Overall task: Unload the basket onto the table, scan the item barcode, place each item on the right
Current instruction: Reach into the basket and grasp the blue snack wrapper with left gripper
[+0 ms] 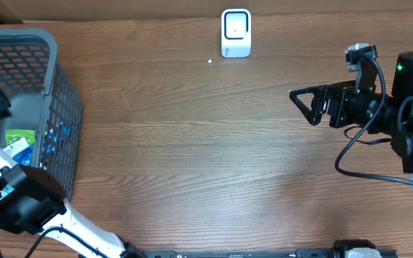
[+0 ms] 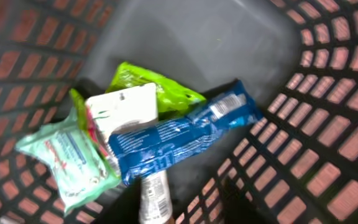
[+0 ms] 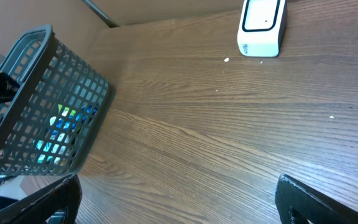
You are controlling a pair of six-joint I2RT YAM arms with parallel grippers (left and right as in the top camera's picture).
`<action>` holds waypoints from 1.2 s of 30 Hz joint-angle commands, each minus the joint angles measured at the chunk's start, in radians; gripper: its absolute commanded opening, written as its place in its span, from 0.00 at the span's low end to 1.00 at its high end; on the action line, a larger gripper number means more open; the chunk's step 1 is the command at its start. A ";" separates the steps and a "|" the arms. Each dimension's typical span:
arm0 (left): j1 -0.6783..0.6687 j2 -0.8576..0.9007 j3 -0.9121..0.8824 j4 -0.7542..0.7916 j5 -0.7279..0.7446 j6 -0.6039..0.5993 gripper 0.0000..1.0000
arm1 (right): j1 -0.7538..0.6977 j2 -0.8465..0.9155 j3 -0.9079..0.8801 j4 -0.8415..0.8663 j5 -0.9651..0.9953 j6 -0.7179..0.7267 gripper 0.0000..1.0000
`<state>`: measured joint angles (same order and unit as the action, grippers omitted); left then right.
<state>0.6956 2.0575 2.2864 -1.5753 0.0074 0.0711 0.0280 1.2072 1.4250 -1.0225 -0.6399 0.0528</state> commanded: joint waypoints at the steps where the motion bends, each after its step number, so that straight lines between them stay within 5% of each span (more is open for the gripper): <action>1: -0.003 -0.009 -0.041 -0.005 0.121 0.098 0.67 | 0.005 0.000 0.028 0.003 -0.009 0.004 1.00; 5: -0.003 -0.008 -0.147 0.011 0.122 0.116 0.77 | 0.005 0.000 0.028 0.003 -0.009 0.004 1.00; 21: -0.003 -0.004 -0.510 0.310 0.113 0.193 0.77 | 0.005 0.000 0.028 0.007 -0.009 0.004 1.00; 28: -0.003 -0.004 -0.617 0.393 0.113 0.195 0.74 | 0.005 0.000 0.028 0.025 -0.009 0.004 1.00; 36: -0.002 -0.004 -0.660 0.446 0.107 0.194 0.60 | 0.005 0.000 0.028 0.025 -0.009 0.004 1.00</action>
<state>0.6937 2.0575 1.6402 -1.1397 0.1169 0.2470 0.0280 1.2072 1.4250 -1.0054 -0.6399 0.0525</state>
